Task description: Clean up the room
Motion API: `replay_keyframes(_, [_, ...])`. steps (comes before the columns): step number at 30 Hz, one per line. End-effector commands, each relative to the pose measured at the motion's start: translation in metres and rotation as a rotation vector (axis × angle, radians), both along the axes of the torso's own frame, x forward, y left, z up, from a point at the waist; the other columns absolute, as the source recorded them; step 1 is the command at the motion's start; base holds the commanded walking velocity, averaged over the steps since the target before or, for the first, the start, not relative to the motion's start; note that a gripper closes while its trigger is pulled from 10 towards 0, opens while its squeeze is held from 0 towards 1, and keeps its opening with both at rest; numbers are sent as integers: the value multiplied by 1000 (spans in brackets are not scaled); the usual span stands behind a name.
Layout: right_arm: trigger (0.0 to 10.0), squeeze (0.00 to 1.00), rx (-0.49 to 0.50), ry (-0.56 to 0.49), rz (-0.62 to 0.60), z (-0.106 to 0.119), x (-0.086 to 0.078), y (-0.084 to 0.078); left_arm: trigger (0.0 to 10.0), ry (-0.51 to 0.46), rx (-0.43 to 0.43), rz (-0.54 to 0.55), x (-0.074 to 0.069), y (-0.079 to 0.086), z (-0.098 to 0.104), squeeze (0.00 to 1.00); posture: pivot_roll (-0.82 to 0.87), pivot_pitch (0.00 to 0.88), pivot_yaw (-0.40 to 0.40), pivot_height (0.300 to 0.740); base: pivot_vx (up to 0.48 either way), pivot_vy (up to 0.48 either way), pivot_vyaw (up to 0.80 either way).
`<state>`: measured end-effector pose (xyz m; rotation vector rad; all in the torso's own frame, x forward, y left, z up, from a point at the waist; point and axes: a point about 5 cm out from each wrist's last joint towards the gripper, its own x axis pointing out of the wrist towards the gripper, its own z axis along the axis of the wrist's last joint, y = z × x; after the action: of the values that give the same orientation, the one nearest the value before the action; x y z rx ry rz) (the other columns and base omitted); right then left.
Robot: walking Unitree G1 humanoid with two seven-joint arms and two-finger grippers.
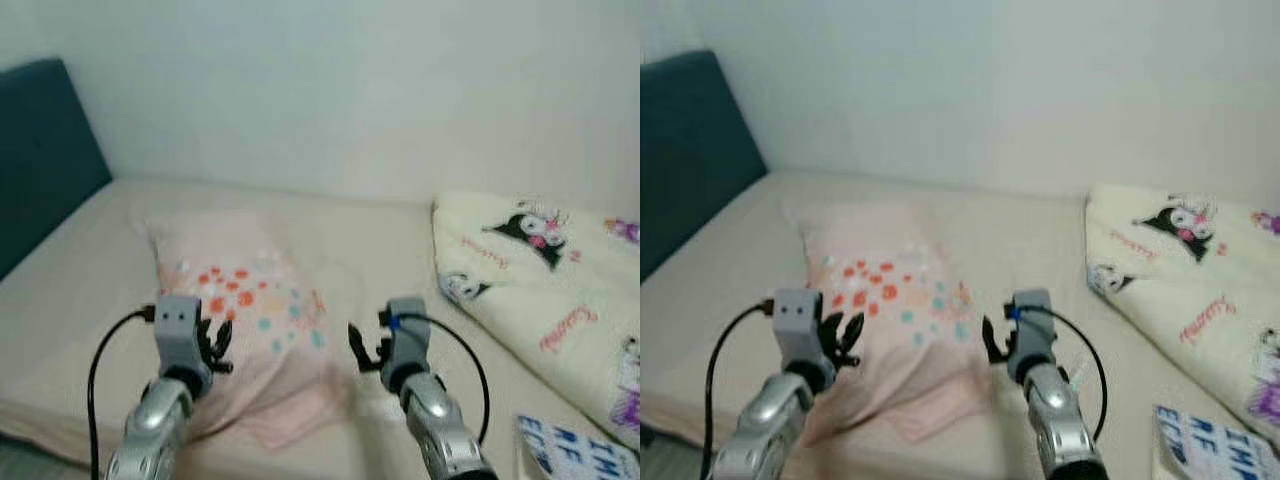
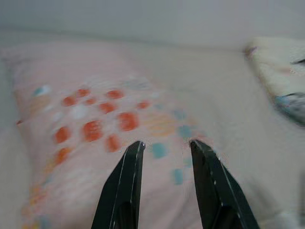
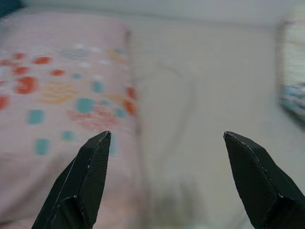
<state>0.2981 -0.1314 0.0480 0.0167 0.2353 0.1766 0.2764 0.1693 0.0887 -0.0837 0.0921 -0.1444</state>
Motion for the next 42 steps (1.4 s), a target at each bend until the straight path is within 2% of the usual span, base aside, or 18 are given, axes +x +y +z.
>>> replay_keyframes(1, [10000,0,11,28,-5,-4,-3,0,10000,17,14,-1,-2,1,-3,0,68,0,-28,726,0,0,0])
replay_keyframes(16, [10000,0,15,64,-16,-7,-3,-3,10000,21,13,-6,0,1,0,0,65,0,-19,726,0,0,0])
replay_keyframes(21, [10000,0,19,72,-25,-8,-5,-5,10000,23,41,-34,0,-2,-1,0,64,1,-17,726,0,0,0])
replay_keyframes(28, [10000,0,20,74,-24,-8,-6,-6,10000,33,27,-29,-1,-4,-3,0,57,5,-15,726,0,-462,0])
replay_keyframes(31, [10000,0,19,75,-23,-7,-5,-6,10000,50,-3,7,1,-2,-3,0,56,6,-15,726,0,0,0])
replay_keyframes(42, [10000,0,10,67,-32,-2,-1,-14,10000,56,23,11,4,5,-2,0,58,8,-15,726,0,85,0])
